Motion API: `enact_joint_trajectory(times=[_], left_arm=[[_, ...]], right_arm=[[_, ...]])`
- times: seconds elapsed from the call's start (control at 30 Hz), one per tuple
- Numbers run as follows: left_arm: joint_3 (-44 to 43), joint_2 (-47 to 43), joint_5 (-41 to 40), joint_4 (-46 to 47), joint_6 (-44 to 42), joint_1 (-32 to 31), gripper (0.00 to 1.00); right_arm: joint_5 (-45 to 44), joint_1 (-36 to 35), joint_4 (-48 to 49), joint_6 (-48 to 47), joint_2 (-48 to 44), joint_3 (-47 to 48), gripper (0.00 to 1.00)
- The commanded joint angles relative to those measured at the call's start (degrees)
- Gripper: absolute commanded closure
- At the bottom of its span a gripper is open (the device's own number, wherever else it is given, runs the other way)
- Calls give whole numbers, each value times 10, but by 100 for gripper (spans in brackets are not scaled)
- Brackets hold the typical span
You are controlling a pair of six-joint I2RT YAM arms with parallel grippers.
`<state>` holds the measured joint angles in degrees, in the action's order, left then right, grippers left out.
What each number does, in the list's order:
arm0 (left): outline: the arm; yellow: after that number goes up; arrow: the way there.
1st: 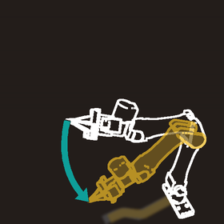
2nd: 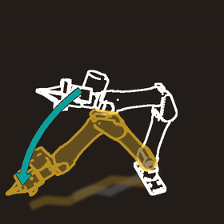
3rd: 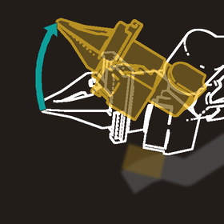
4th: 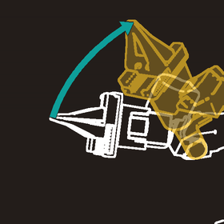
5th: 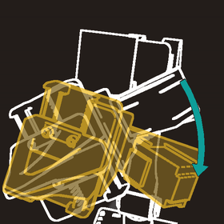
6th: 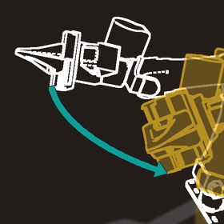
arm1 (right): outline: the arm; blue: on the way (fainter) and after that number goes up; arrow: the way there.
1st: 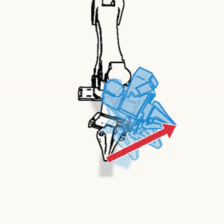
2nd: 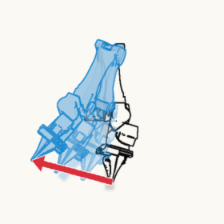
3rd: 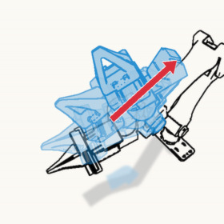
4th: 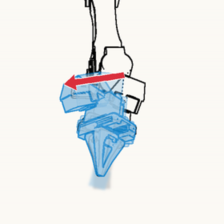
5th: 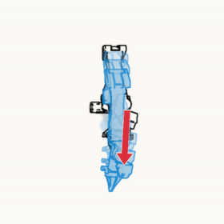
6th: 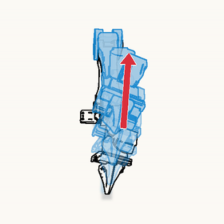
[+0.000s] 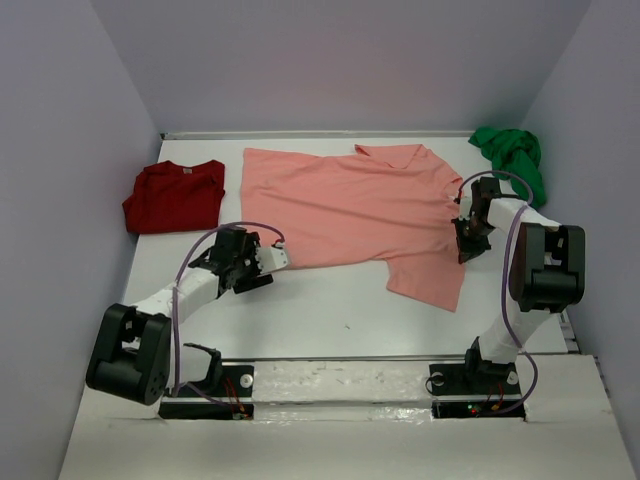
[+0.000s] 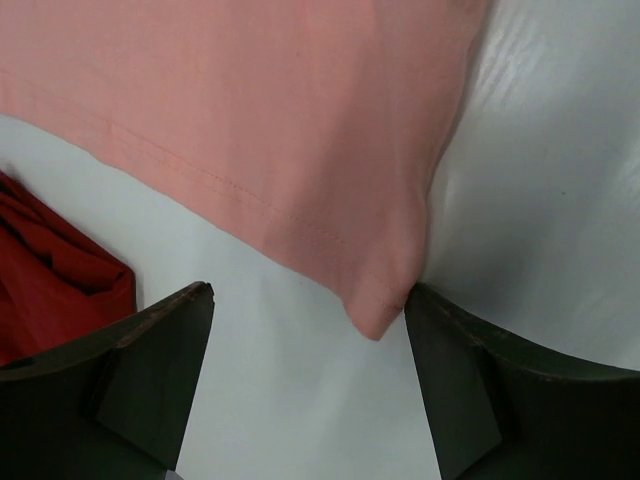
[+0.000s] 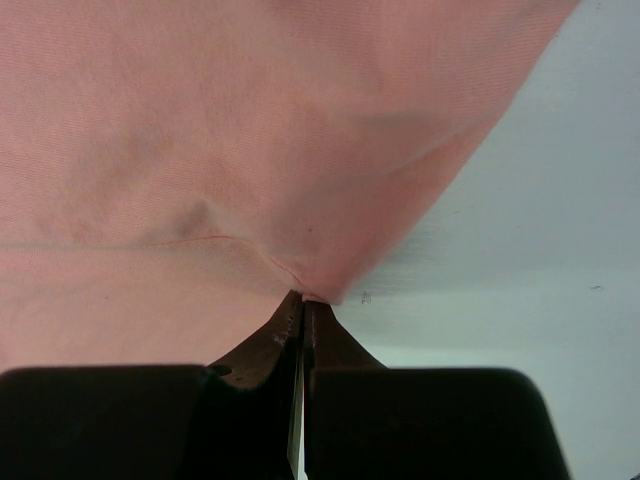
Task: Fold and stack the t-shirts
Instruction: Flatten the tshirt out
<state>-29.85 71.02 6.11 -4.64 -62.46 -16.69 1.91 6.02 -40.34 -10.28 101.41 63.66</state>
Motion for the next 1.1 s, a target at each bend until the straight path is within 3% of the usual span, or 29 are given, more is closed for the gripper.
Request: enact_joint_trajectory(times=[0.0, 0.13, 0.3, 0.4, 0.5, 0.57, 0.6, 0.67, 1.07], left_arm=[[15, 24, -36, 27, 0, -3, 11], [14, 34, -46, 31, 1, -3, 15], [14, 29, -37, 16, -3, -3, 30], [12, 14, -15, -3, -13, -2, 47], [10, -5, -8, -17, -15, -3, 57], [6, -13, -3, -25, -16, -3, 72], [4, -20, -6, -31, -18, -3, 88], [1, -26, -10, -34, -18, -3, 100], [-29, -116, -25, -94, -15, -3, 100]], right_arm=[[-10, 3, -10, -4, 19, -1, 100], [-9, 3, -10, -5, 19, -1, 100], [-12, 3, -11, -5, 20, -1, 100], [-13, 3, -11, -5, 22, -1, 100], [-15, 3, -11, -5, 23, 0, 100], [-15, 3, -11, -5, 21, 0, 100], [-13, 3, -11, -5, 20, 0, 100], [-12, 3, -11, -5, 18, -1, 100], [34, 3, -56, -22, -34, 10, 100]])
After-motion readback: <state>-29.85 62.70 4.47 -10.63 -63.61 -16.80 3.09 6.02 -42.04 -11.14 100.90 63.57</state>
